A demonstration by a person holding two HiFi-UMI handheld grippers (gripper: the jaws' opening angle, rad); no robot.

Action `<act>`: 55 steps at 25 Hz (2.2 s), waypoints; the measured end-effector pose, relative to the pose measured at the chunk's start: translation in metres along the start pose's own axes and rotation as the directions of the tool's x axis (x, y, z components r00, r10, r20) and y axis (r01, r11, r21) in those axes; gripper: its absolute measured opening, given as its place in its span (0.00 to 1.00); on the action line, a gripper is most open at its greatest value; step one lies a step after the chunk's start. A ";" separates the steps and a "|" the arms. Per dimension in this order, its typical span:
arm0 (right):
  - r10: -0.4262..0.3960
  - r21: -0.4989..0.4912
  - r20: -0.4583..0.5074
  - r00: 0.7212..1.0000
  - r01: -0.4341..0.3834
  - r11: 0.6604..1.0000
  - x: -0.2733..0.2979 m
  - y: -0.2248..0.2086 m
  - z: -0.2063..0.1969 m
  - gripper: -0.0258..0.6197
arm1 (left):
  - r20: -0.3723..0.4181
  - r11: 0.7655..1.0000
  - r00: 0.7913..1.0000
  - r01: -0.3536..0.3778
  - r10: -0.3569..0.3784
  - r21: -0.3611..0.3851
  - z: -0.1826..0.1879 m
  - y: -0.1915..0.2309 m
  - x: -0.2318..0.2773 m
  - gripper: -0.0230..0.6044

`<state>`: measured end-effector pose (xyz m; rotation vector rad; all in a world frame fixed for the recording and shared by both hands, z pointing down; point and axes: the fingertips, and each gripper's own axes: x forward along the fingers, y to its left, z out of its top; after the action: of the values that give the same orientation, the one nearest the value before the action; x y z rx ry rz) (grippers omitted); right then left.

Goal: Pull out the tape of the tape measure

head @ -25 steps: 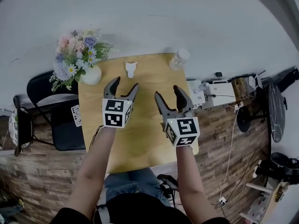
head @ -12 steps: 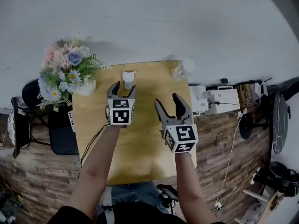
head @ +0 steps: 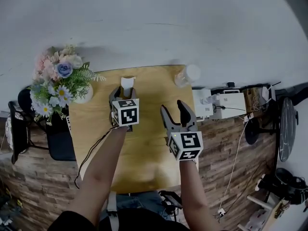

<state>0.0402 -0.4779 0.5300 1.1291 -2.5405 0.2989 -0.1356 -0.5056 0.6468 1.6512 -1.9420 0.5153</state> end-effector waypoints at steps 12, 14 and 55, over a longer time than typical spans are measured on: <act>0.014 -0.013 0.019 1.000 -0.013 1.000 -0.004 0.006 0.009 0.42 | -0.017 0.998 0.999 0.049 -0.048 0.049 -0.004 0.002 -0.008 0.26; 0.015 -0.019 0.032 0.999 -0.014 1.000 -0.008 0.010 0.015 0.42 | -0.006 0.997 0.998 0.056 -0.055 0.056 -0.002 0.003 -0.017 0.26; 0.082 -0.148 0.229 0.970 -0.049 0.988 -0.158 0.213 0.086 0.34 | 0.123 0.855 0.886 0.382 -0.447 0.352 0.032 0.037 -0.310 0.26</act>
<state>-0.0402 -0.2583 0.3785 1.0838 -2.7575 -0.0002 -0.1431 -0.2771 0.4322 2.3403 -1.6098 0.5220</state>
